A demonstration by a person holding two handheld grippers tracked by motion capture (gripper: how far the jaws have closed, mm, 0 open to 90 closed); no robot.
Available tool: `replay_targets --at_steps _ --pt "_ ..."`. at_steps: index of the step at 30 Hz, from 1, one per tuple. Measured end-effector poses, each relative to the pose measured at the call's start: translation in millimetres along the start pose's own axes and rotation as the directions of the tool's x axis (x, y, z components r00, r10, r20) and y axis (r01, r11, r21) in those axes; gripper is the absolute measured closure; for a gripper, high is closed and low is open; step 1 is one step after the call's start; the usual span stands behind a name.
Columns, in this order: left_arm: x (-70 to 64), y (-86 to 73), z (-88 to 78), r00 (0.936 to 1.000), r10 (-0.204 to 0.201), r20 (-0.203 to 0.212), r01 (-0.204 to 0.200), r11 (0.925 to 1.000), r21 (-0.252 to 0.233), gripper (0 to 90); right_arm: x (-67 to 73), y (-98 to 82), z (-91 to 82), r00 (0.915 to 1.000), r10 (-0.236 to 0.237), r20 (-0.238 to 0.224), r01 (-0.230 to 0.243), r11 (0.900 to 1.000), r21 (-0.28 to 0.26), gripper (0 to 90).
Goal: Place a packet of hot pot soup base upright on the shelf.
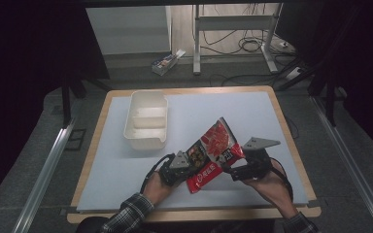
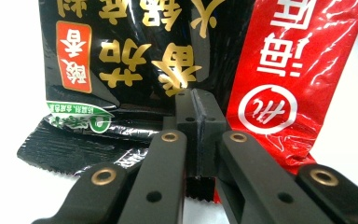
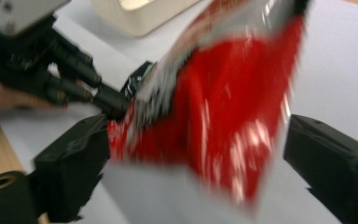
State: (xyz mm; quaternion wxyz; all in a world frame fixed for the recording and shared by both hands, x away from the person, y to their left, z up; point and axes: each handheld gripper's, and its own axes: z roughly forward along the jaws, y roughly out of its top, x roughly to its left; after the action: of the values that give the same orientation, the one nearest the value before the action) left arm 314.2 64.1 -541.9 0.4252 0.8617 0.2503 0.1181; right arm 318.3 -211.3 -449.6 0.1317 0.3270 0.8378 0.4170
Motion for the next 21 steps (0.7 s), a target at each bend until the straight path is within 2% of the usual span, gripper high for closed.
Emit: replay_targets --at_steps 7,10,14,18,21 --pt "-0.1 0.0 -0.2 0.9999 0.010 -0.005 -0.010 0.9999 0.003 90.0 2.5 22.4 19.2 0.9992 0.034 -0.023 -0.034 0.999 -0.007 30.9" --pt "0.1 0.0 -0.2 1.0000 0.003 -0.004 -0.003 1.0000 0.001 90.0 3.3 29.3 23.7 0.9983 0.058 0.003 -0.058 0.998 0.009 39.9" --pt "1.2 -0.4 -1.6 1.0000 -0.006 -0.001 0.006 1.0000 0.005 90.0 -1.1 34.2 23.3 0.9923 0.121 -0.027 -0.121 0.993 0.002 54.6" --pt "1.8 -1.8 -4.8 0.9999 -0.014 -0.006 0.014 0.9999 0.009 87.2 -3.8 37.4 23.0 0.9869 0.148 -0.064 -0.148 0.989 -0.006 63.8" --pt "-0.3 -2.0 -7.8 0.9996 0.000 -0.027 0.001 0.9994 0.034 83.0 -6.1 41.1 23.9 0.9812 0.166 -0.098 -0.170 0.985 -0.024 69.7"
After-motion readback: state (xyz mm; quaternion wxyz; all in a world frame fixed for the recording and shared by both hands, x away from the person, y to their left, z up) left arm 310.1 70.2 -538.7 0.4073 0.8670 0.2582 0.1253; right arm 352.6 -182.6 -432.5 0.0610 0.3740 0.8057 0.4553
